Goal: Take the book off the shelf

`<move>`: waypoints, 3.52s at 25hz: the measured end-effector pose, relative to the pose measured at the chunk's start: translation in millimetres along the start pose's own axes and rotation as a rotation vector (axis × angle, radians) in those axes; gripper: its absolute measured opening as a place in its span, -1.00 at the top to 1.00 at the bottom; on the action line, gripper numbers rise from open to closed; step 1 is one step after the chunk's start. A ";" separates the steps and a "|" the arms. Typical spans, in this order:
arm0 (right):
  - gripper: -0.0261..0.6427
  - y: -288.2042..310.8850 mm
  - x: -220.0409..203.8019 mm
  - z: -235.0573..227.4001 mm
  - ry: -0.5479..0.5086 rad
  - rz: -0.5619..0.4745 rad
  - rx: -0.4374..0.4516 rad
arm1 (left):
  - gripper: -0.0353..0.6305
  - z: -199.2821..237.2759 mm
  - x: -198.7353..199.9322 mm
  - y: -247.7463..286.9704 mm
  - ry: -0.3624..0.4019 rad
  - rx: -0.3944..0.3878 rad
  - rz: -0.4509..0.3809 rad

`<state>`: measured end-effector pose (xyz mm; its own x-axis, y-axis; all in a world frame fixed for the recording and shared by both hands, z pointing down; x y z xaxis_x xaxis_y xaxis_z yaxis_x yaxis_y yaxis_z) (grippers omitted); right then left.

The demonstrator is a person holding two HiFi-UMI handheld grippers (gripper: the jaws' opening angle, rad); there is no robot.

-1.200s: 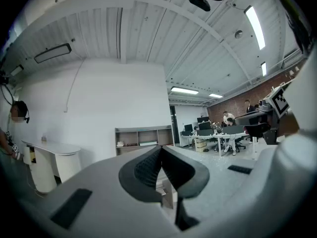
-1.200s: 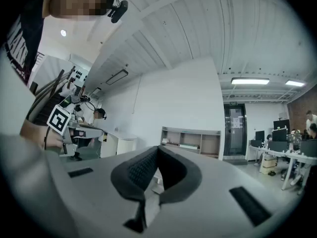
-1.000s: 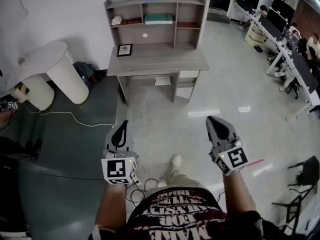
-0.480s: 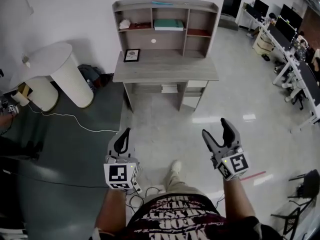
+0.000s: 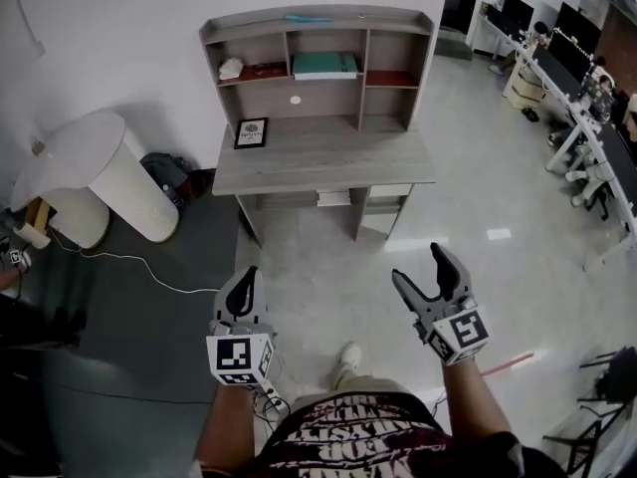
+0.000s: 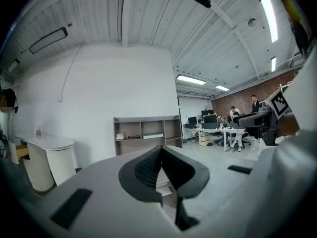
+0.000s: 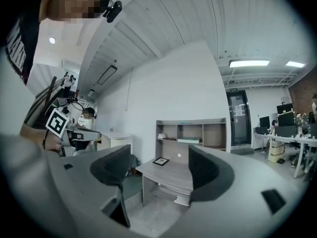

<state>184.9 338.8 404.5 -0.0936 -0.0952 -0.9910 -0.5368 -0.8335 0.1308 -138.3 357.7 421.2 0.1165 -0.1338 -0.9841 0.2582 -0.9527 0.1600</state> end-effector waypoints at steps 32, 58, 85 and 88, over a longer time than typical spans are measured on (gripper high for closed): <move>-0.19 121.0 9.6 -145.0 0.023 -0.049 0.144 | 0.88 -5.6 46.8 179.3 0.026 0.062 -0.024; -0.19 256.6 20.3 -173.8 0.007 0.026 0.121 | 0.88 64.7 46.0 309.1 -0.002 -0.030 0.016; -0.18 410.6 52.9 -178.6 0.154 0.080 0.073 | 0.88 183.0 48.8 432.9 -0.051 -0.158 0.031; -0.15 420.9 49.8 -185.3 0.200 0.085 0.086 | 0.88 185.6 46.6 443.0 -0.045 -0.158 0.040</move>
<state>109.7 -117.5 405.2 0.0218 -0.2760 -0.9609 -0.6043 -0.7693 0.2073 -196.5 -121.2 432.0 0.0872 -0.1865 -0.9786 0.4020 -0.8922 0.2058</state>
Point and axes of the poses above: the fingertips, and each gripper's own axes: y forward along the fingers, z to its left, x out of its top, the point moved 6 cm from there along -y, backward along the fingers, and after that the axes turned 5 degrees about z, right-handed, at the moved point
